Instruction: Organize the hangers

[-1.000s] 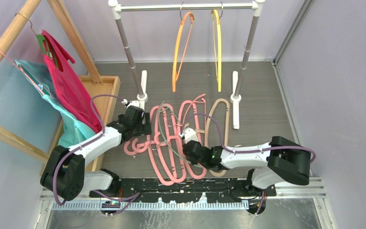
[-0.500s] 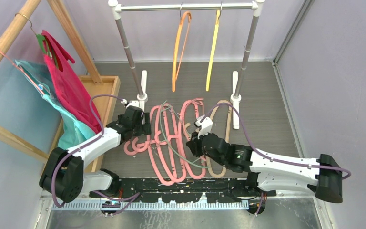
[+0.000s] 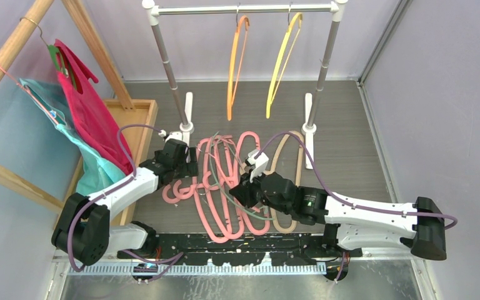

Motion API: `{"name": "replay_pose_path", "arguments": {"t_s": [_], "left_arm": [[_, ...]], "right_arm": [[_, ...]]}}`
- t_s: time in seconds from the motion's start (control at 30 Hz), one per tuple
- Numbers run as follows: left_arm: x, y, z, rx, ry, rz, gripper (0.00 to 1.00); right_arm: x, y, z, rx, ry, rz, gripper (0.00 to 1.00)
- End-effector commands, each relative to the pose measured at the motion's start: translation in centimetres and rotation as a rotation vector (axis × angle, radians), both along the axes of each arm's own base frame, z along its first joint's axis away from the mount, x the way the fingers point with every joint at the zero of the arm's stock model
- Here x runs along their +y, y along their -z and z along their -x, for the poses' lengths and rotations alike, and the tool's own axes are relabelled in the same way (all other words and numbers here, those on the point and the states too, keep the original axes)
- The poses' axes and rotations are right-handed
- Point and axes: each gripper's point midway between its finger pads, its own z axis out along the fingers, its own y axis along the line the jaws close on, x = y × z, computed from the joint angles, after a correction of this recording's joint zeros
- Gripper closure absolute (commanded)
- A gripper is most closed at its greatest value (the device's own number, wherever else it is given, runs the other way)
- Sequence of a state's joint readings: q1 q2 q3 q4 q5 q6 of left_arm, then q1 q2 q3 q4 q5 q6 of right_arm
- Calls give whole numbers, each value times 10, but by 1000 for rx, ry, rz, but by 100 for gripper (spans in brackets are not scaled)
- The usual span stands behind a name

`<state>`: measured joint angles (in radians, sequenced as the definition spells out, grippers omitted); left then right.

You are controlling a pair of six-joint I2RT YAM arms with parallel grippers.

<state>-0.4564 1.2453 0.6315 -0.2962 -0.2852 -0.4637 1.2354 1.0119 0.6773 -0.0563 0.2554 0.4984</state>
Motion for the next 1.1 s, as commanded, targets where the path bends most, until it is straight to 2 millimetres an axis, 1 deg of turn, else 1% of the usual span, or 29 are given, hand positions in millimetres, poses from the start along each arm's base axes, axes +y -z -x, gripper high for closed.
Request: {"name": "replay_pose_path", "arguments": {"t_s": [0.0,0.1,0.23,0.33,0.37,0.5,0.63,0.7,0.77,0.83,0.9,0.93,1.07], "left_arm": [[-2,-8,-9,-50,-17,12,2],[-1,-8,-9,-55,-25,13,2],[2,-10,-8,-67,-45,14,2],[2,-11,-8,-72,-46,16,2],[2,-12,-8,-72,-47,17,2],[3,-14,-6,-76,-46,19,2],[4,-16,-5,-88,-51,28,2],[4,-18,-6,-94,-51,30,2],[3,-19,-6,-92,-49,30,2],[3,-20,-6,-92,-49,32,2],[3,-21,-6,-95,-48,34,2],[3,-21,-5,-96,-48,34,2],[3,-22,-5,-100,-47,36,2]], "right_arm": [[6,-102,-14,-159,79,-271,99],[0,-122,-20,-206,116,-306,99],[3,-149,-22,-261,119,-346,99],[4,-162,-24,-295,137,-358,99],[4,-162,-26,-302,146,-352,99],[2,-154,-32,-320,180,-315,99],[3,-154,-35,-340,190,-299,99],[4,-150,-39,-349,201,-264,99],[8,-136,-43,-346,211,-209,99],[12,-115,-44,-328,209,-165,99],[16,-87,-45,-309,207,-105,99],[17,-69,-47,-301,213,-64,99],[17,-14,-48,-279,212,55,99]]}}
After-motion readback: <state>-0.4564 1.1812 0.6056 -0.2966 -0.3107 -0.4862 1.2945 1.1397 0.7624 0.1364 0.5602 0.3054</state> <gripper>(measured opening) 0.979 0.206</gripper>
